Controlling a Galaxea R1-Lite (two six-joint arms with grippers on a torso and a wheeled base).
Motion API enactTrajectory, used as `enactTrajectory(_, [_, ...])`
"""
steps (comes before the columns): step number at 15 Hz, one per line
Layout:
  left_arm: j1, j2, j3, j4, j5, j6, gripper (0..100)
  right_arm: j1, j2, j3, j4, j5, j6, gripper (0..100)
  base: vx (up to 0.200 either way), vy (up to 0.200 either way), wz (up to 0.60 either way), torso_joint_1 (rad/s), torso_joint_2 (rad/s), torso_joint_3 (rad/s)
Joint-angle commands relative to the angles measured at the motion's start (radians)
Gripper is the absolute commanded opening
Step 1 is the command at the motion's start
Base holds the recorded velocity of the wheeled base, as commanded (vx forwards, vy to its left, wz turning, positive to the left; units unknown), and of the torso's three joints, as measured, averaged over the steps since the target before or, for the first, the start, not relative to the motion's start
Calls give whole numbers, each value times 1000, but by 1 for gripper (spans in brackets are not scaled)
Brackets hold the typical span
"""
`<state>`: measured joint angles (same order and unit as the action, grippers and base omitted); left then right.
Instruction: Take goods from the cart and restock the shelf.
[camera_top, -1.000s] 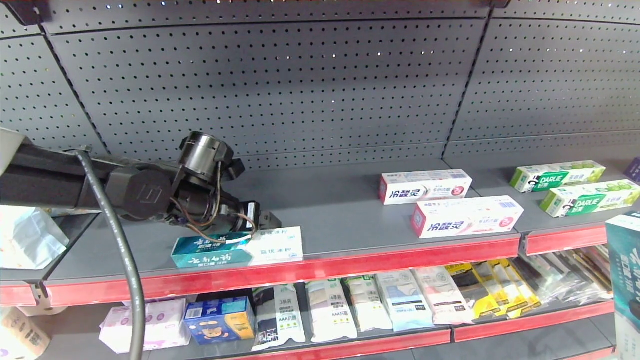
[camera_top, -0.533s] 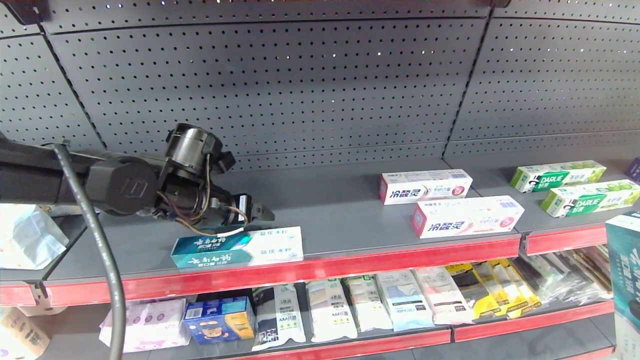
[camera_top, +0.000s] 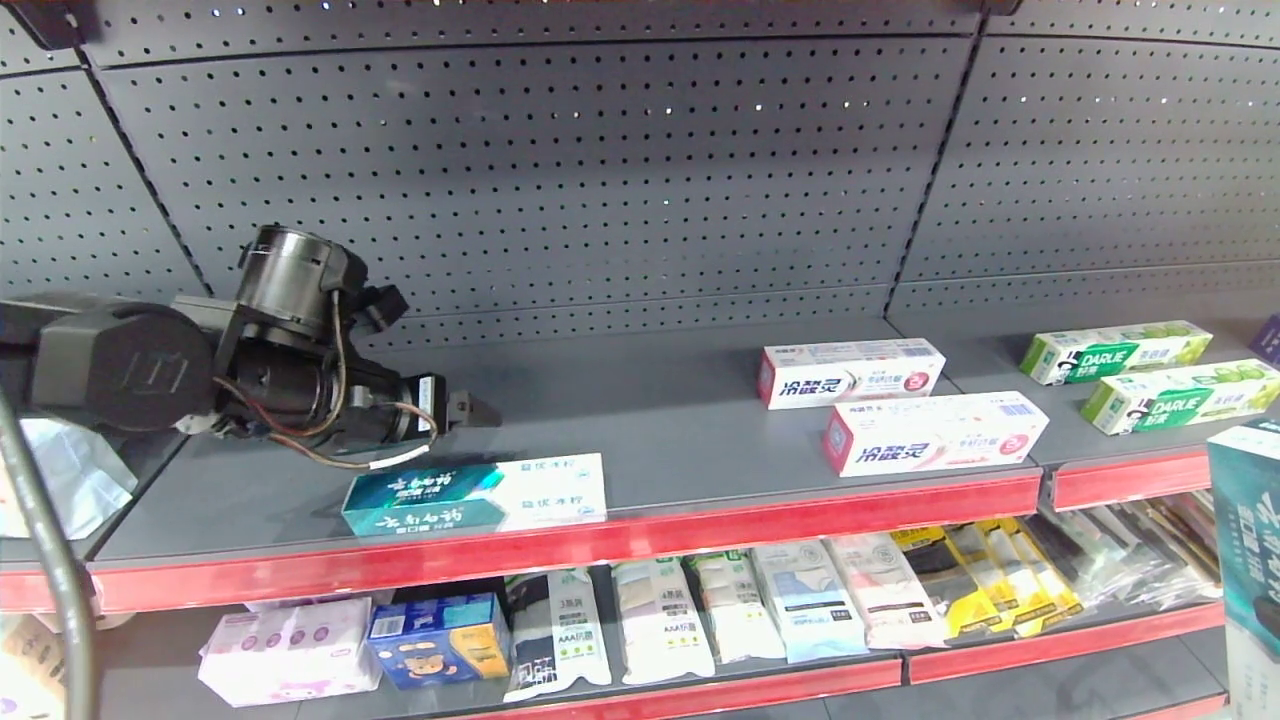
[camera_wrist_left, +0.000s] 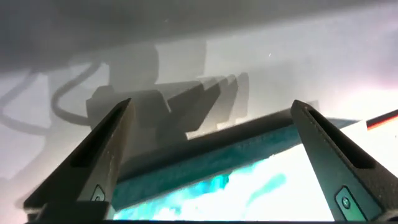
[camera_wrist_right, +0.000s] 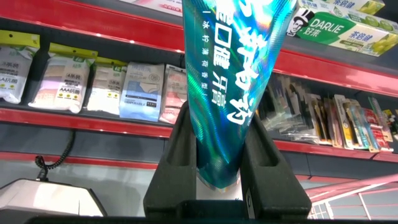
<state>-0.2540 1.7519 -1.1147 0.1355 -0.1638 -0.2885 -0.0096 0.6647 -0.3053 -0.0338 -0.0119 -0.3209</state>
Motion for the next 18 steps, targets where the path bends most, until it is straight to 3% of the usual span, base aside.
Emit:
enactTrajectory(1, [13,-118,67,-1,-22,2,100,0,9,-3,-5,0,3,0,0,0,0,0,0,0])
enactTrajectory(6, [59,-292,184,1,-46,12,100,0,39,-20,-11,0,3,0,0,0,0,0,0,0])
enactTrajectory(8, [91,-374,242,4,-51,68,100,-1,67,-35,-12,0,13,0,0,0,0,0,0,0])
enactTrajectory(10, [114,-442,286,4,-71,95,100,-1,105,-58,-18,0,19,0,0,0,0,0,0,0])
enactTrajectory(14, [122,-578,325,18,-77,95,100,0,197,-110,-63,33,17,0,0,0,0,0,0,0])
enactTrajectory(16, [122,-661,325,91,-75,104,100,0,233,-143,-64,64,13,0,0,0,0,0,0,0])
enactTrajectory(18, [122,-782,332,184,-77,154,100,0,256,-172,-63,93,8,0,0,0,0,0,0,0])
